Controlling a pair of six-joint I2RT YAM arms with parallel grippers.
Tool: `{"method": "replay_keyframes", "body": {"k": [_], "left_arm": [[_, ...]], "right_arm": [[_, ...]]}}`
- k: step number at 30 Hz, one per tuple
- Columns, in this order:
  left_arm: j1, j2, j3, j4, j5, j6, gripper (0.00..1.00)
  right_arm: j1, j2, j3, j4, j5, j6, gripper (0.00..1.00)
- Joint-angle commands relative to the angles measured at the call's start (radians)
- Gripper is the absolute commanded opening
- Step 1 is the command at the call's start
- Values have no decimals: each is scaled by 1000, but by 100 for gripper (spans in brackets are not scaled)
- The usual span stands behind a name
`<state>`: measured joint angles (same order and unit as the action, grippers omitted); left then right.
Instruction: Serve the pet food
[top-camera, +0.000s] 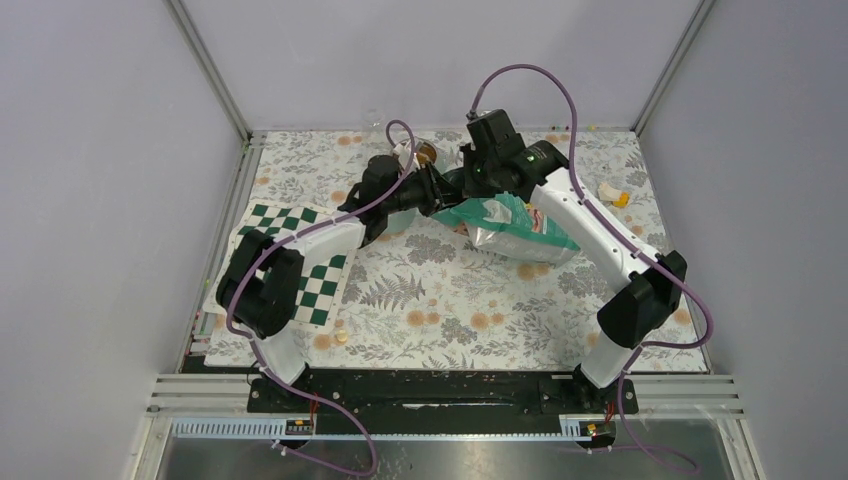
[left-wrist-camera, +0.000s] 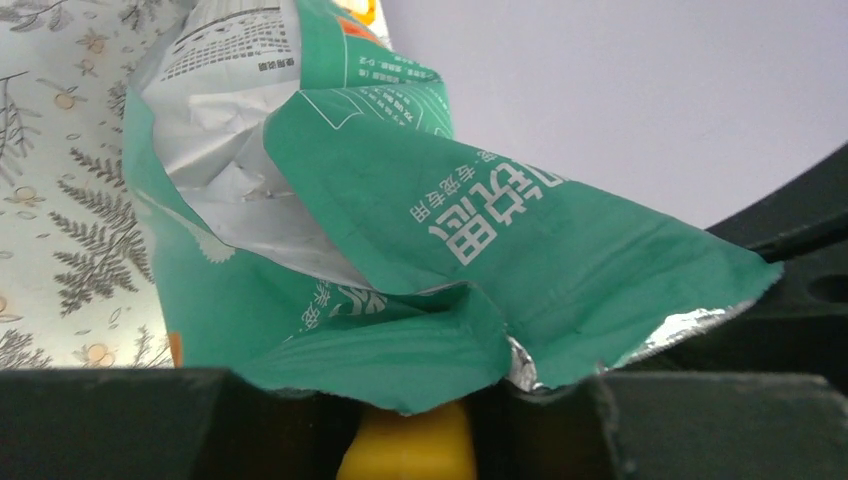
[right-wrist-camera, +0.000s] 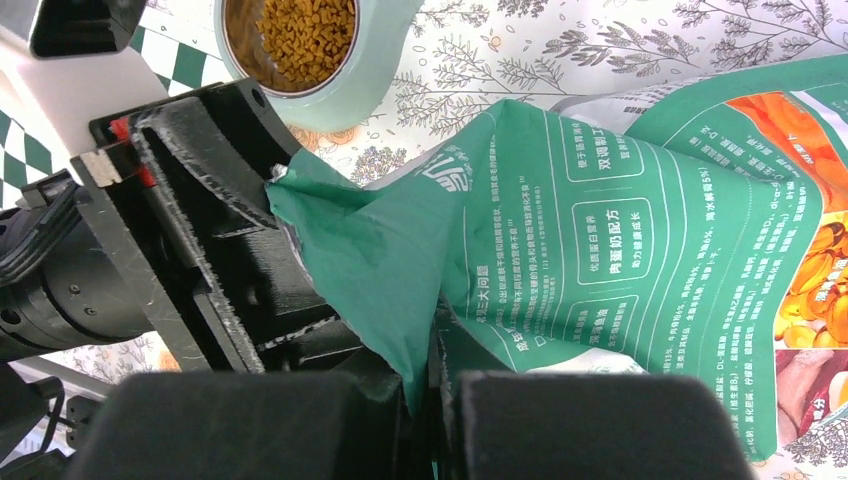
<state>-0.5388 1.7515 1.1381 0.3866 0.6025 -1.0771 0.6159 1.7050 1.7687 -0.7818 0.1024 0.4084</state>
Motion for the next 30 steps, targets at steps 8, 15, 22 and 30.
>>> {"method": "replay_keyframes", "body": {"k": [8,15,22,30], "left_arm": [[23,-145,-111,332,29,-244,0],[47,-262,-146,251,-53,-241,0],[73,-341,-139,150,-95,-202,0],[95,-377,-156,142,-107,-210,0]], "right_arm": [[-87,-110,93,29,-55,1,0],[-120,-134,118,14,-58,-2,0],[-136,-151,128,15,-65,0,0],[-154,-163,124,14,-77,4,0]]}}
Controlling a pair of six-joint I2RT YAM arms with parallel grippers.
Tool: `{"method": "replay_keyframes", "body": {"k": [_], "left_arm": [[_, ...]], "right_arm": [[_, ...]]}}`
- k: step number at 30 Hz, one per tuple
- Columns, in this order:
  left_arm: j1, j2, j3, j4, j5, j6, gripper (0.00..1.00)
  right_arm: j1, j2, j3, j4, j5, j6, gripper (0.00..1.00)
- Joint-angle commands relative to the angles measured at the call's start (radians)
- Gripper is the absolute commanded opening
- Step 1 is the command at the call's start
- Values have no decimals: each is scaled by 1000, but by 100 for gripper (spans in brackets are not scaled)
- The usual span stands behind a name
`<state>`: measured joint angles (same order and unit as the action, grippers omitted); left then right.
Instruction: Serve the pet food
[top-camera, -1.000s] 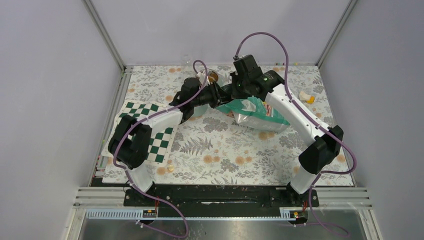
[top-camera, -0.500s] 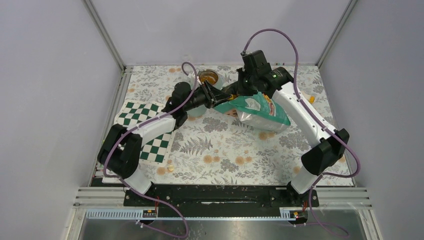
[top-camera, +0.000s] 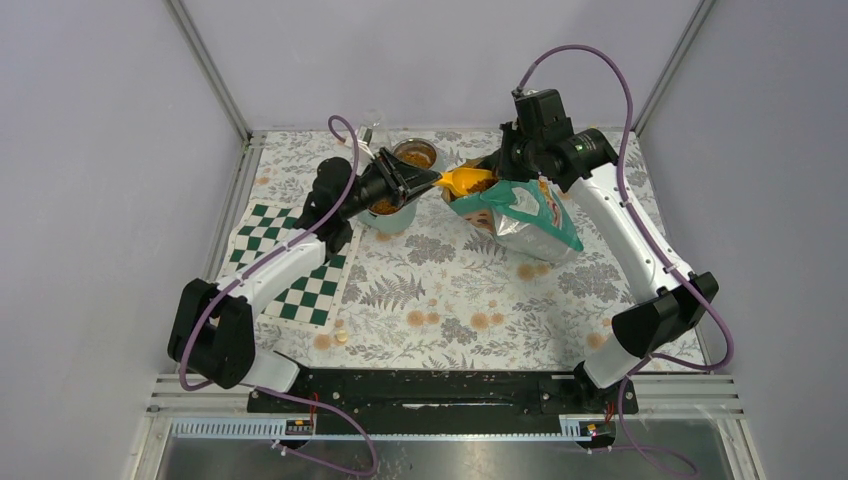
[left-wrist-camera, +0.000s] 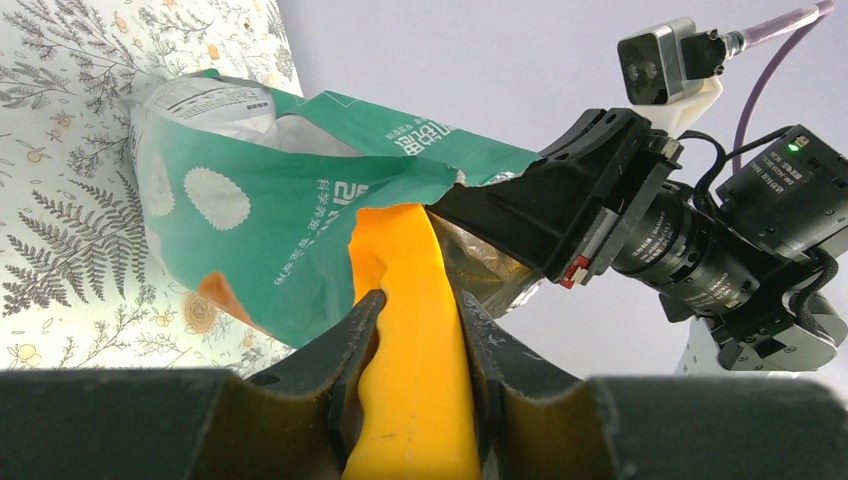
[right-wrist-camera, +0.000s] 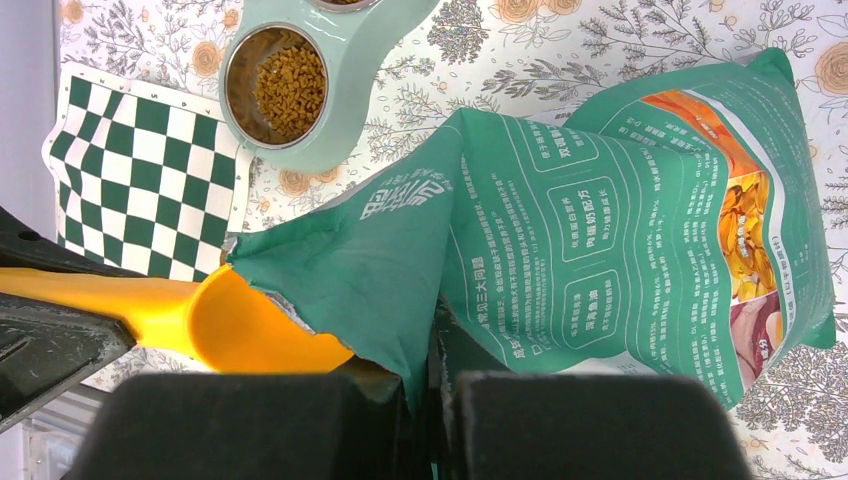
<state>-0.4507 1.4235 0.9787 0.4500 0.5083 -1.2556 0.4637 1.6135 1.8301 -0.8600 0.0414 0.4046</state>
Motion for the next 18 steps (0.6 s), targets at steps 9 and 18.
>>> {"method": "replay_keyframes", "body": {"k": [9,18], "left_arm": [[46,-110,-39,84,-19,-41,0],[74,-181,-28,11,-30,-5,0]], "right_arm": [[-12,-84,52,92,-32,19,0],[-18,-89,49,93,-38,25,0]]}}
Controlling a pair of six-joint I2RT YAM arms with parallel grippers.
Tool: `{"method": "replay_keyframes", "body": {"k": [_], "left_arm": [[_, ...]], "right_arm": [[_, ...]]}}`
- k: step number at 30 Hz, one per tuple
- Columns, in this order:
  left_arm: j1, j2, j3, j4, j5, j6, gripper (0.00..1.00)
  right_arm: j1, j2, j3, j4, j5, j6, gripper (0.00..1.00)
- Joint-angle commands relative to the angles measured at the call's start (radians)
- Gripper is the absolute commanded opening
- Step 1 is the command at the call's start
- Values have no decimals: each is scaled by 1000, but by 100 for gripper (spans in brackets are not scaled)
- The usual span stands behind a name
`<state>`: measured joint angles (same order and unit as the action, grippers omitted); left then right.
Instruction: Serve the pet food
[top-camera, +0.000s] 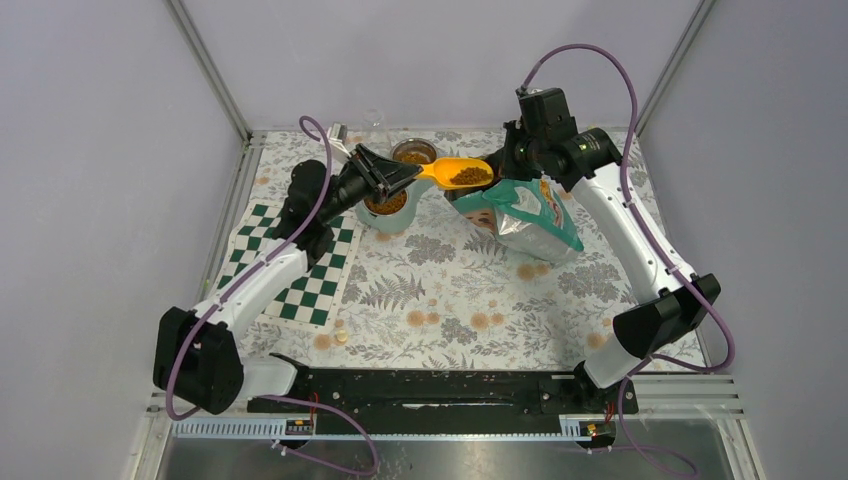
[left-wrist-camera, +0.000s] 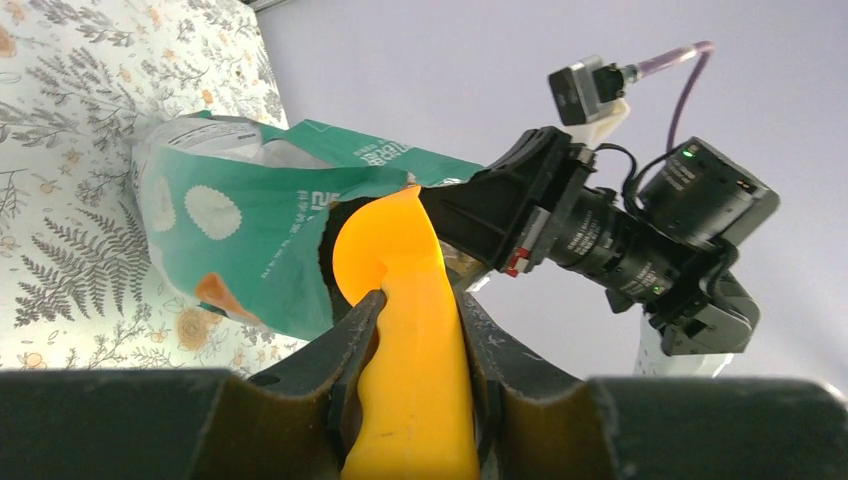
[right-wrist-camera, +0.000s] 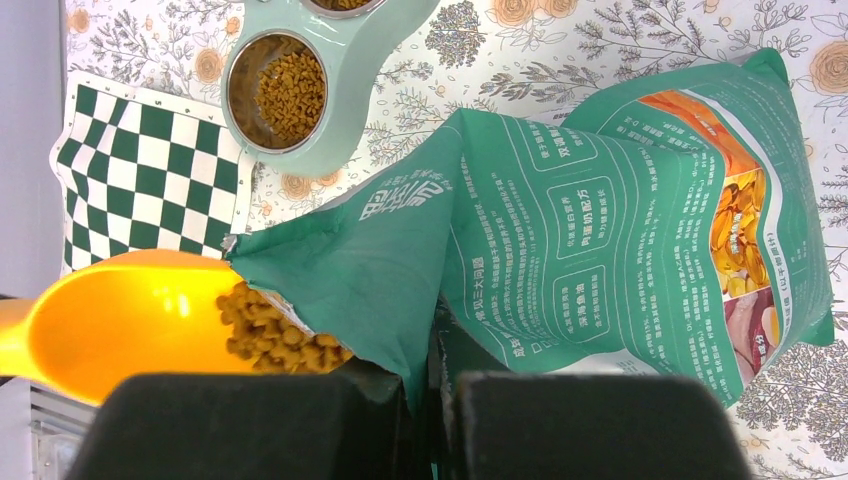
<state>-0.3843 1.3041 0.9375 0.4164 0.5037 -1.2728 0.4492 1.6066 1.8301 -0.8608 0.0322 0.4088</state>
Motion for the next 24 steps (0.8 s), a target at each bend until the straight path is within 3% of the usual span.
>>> {"method": "replay_keyframes", "body": {"k": [1,12,24], "left_arm": [[11,-65,14,43,-24,14,0],[26,-92,14,40,-17,-3,0],[82,-110,7,44,41,-158,0]], "right_arm": [[-3,-83,48,94,-29,23,0],[-6,-91,44,93,-53,33,0],[-23,-99,52,93,-67,43,0]]}}
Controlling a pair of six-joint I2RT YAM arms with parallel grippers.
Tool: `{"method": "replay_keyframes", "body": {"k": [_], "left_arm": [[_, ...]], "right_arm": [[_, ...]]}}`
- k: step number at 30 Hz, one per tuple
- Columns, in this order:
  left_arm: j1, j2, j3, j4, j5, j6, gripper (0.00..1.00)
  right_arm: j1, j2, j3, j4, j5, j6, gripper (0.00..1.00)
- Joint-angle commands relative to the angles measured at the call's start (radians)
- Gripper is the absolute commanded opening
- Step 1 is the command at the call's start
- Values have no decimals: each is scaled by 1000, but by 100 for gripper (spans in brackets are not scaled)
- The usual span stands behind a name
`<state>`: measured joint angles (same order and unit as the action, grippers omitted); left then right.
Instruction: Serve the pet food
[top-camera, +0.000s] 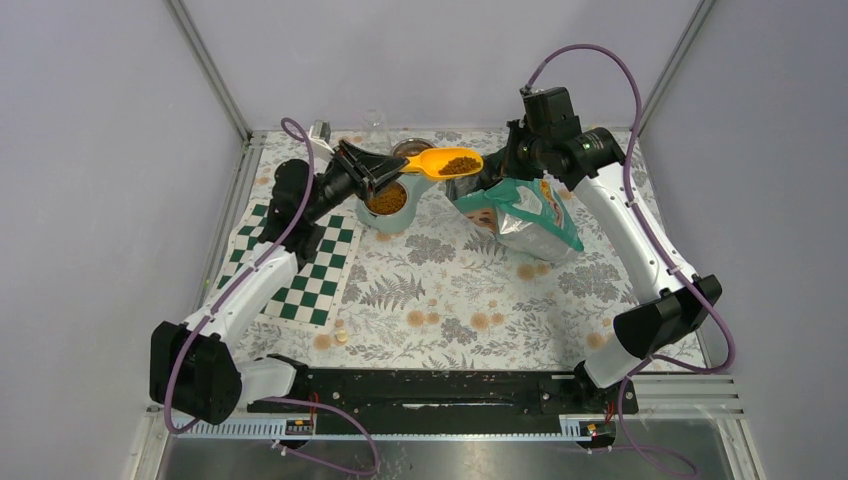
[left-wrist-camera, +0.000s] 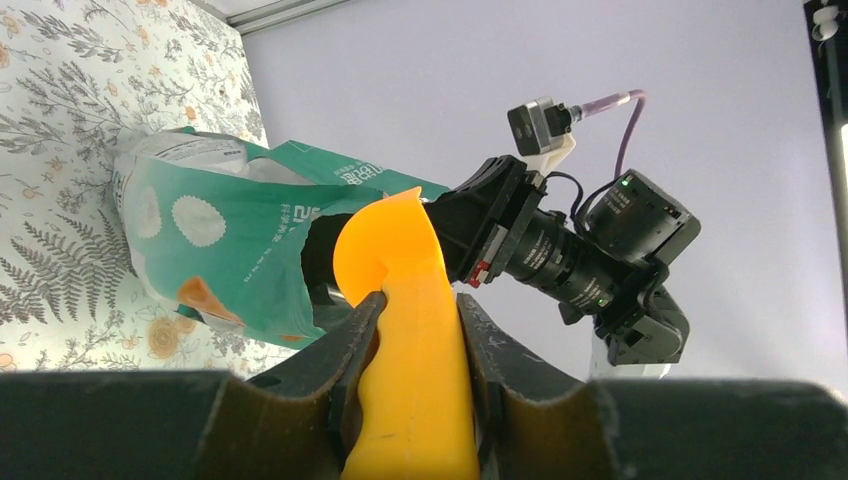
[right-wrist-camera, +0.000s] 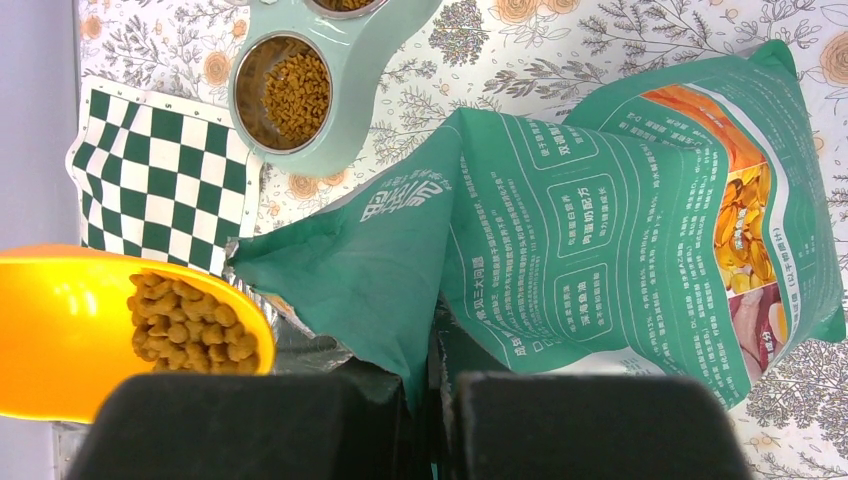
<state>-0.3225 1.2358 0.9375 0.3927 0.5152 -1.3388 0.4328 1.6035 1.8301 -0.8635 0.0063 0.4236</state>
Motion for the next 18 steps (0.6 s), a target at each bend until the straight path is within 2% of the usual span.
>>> {"method": "replay_keyframes", "body": {"k": [1,5,10,18], "left_arm": [[26,-42,4,84,37,-114,0],[57,-45,3,141,69,-175,0],[112,-42,-23,297,74,-280,0],[114,12,2,289,13,-252,0]], "right_arm": [[-8,-96,51,96,-41,27,0],[-12,-97,54,96,-40,29,0],[-13,-92,57,95,-43,29,0],[-15,-86,64,96,-39,24,0]]}}
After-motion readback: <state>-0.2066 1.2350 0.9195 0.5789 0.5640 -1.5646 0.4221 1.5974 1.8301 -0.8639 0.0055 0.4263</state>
